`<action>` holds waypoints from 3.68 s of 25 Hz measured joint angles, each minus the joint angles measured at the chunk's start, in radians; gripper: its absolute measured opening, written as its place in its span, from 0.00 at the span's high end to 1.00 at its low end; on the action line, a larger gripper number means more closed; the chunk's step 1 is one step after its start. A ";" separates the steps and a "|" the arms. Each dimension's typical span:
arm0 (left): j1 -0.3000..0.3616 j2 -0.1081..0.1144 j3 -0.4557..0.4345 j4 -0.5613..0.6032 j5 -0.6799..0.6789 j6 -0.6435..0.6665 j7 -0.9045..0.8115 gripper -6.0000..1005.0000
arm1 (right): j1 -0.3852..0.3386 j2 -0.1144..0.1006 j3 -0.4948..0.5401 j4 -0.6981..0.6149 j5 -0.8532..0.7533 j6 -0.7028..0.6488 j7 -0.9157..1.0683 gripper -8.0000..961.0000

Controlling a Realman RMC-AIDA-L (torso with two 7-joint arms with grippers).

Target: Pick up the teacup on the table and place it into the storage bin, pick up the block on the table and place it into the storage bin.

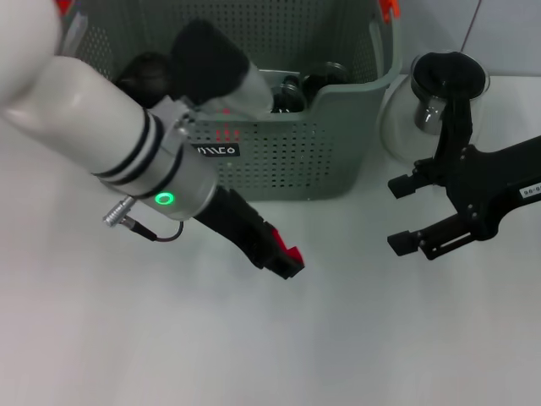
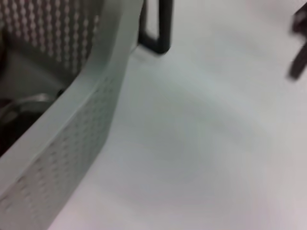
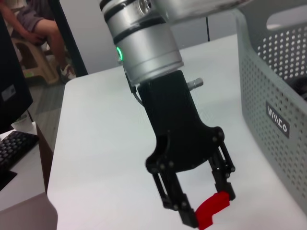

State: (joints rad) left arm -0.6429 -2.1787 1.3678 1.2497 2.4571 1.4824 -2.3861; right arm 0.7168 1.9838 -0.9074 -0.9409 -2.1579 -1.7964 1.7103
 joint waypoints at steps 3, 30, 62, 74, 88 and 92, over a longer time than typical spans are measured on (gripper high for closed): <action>0.016 0.002 -0.074 0.015 -0.076 0.046 0.052 0.33 | 0.010 0.000 0.003 0.005 -0.006 -0.004 -0.005 0.03; 0.012 0.049 -0.439 0.249 -0.296 0.168 0.103 0.29 | -0.006 -0.035 0.036 -0.009 -0.004 -0.052 -0.009 0.03; -0.103 0.130 -0.476 -0.054 -0.251 -0.106 0.086 0.23 | -0.003 -0.029 0.033 -0.007 -0.008 -0.053 -0.009 0.03; -0.105 0.127 -0.471 -0.055 -0.230 -0.105 0.085 0.13 | 0.002 -0.026 0.033 -0.006 -0.008 -0.054 -0.005 0.03; 0.154 0.026 -0.478 0.153 -0.499 0.180 0.327 0.13 | 0.002 -0.023 0.052 0.000 0.000 -0.053 -0.027 0.03; 0.234 0.016 -0.505 0.148 -0.543 0.218 0.383 0.13 | 0.001 -0.017 0.053 0.005 0.000 -0.048 -0.047 0.03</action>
State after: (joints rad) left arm -0.4094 -2.1623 0.8629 1.3981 1.9139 1.6999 -2.0027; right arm 0.7179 1.9664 -0.8543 -0.9358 -2.1581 -1.8444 1.6628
